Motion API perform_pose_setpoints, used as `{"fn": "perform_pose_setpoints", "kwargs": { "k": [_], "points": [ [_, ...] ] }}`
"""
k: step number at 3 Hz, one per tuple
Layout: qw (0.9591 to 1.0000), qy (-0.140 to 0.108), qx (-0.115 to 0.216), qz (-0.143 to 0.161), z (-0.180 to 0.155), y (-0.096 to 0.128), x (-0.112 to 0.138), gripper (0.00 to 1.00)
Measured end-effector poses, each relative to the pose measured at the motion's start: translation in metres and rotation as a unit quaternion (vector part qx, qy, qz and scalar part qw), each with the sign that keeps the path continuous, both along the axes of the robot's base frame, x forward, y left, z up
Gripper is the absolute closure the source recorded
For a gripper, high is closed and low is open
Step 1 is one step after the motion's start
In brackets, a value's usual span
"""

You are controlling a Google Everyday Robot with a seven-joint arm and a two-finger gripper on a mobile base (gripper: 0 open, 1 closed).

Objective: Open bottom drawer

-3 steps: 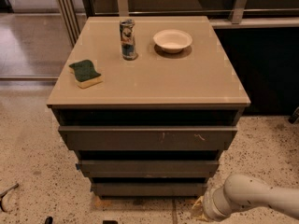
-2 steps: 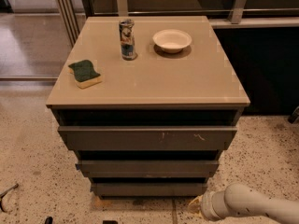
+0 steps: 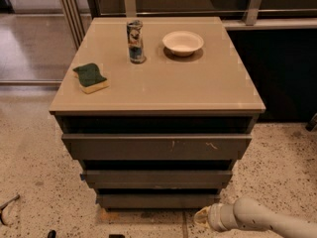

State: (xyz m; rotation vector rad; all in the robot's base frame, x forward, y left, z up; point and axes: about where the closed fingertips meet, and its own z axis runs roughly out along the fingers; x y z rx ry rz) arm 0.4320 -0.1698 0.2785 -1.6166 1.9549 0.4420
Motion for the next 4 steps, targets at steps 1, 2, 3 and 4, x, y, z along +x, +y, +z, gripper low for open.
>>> {"fn": "perform_pose_setpoints", "kwargs": {
  "k": [1,2,3,4],
  "points": [
    [0.9998,-0.009,-0.012,0.014,-0.005,-0.002,-0.004,0.52],
    [0.9994,-0.018,-0.017,0.025,-0.02,-0.003,-0.003,0.28],
    [0.9987,-0.022,-0.017,0.043,-0.037,0.006,0.004,0.05],
    [0.9978,-0.027,-0.015,0.058,-0.051,0.018,0.015,0.0]
  ]
}}
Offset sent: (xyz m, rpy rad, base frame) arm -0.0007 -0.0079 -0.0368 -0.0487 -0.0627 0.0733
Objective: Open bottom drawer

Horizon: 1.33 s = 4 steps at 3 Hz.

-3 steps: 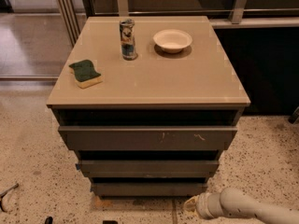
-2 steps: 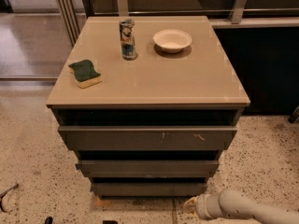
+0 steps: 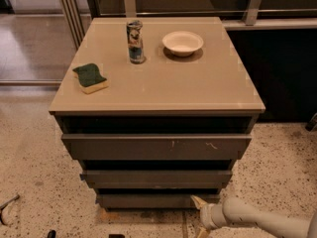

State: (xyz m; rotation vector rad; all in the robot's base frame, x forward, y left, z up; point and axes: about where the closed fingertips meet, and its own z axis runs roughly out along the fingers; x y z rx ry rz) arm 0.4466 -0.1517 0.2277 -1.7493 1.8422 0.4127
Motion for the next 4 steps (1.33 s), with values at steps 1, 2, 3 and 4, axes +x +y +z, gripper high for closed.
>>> {"fn": "perform_pose_setpoints", "kwargs": {
  "k": [1,2,3,4],
  "points": [
    [0.9999,-0.001,-0.002,0.012,-0.012,0.011,0.013,0.0],
    [0.9997,0.005,-0.006,0.024,-0.027,0.025,0.026,0.0],
    [0.9984,0.018,-0.022,0.049,-0.053,0.055,0.051,0.0],
    [0.9983,0.019,-0.022,0.05,-0.053,0.055,0.051,0.0]
  ]
}}
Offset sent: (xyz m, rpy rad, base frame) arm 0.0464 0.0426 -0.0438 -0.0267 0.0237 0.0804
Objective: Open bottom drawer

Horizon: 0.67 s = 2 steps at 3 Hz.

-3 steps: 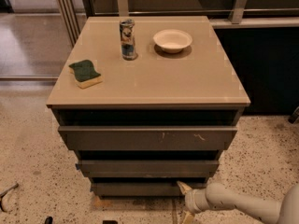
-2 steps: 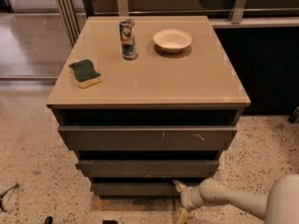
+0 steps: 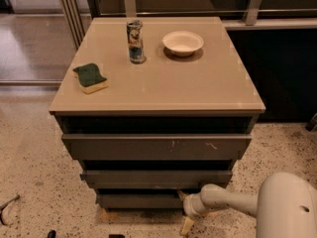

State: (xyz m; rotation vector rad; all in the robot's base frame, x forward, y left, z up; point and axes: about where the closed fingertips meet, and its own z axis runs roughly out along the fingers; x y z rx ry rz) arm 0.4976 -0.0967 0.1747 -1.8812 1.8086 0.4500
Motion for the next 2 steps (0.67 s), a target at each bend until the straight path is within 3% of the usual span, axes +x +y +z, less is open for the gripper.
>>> {"fn": "perform_pose_setpoints", "kwargs": {
  "k": [2],
  "points": [
    [0.9991,0.042,-0.011,0.004,-0.0004,-0.0017,-0.0162,0.0]
  ]
}}
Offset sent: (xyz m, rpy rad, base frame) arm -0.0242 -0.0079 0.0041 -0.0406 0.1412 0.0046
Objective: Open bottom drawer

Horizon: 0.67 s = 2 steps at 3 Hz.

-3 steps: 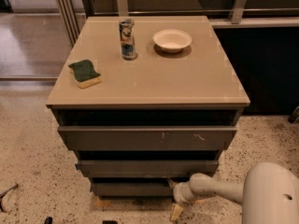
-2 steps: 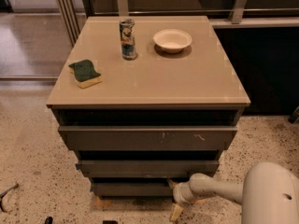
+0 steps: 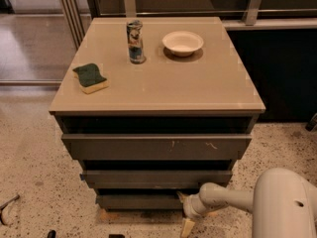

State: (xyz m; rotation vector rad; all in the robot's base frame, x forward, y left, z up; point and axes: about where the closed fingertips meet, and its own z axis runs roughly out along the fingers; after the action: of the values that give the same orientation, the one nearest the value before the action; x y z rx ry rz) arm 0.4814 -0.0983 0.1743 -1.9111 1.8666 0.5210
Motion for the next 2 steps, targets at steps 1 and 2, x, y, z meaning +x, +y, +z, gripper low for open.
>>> {"fn": "perform_pose_setpoints", "kwargs": {
  "k": [1,2],
  "points": [
    [0.9994,0.032,-0.008,0.002,0.003,-0.003,-0.012,0.0],
    [0.9975,0.068,-0.014,0.008,0.014,-0.01,-0.033,0.0]
  ]
}}
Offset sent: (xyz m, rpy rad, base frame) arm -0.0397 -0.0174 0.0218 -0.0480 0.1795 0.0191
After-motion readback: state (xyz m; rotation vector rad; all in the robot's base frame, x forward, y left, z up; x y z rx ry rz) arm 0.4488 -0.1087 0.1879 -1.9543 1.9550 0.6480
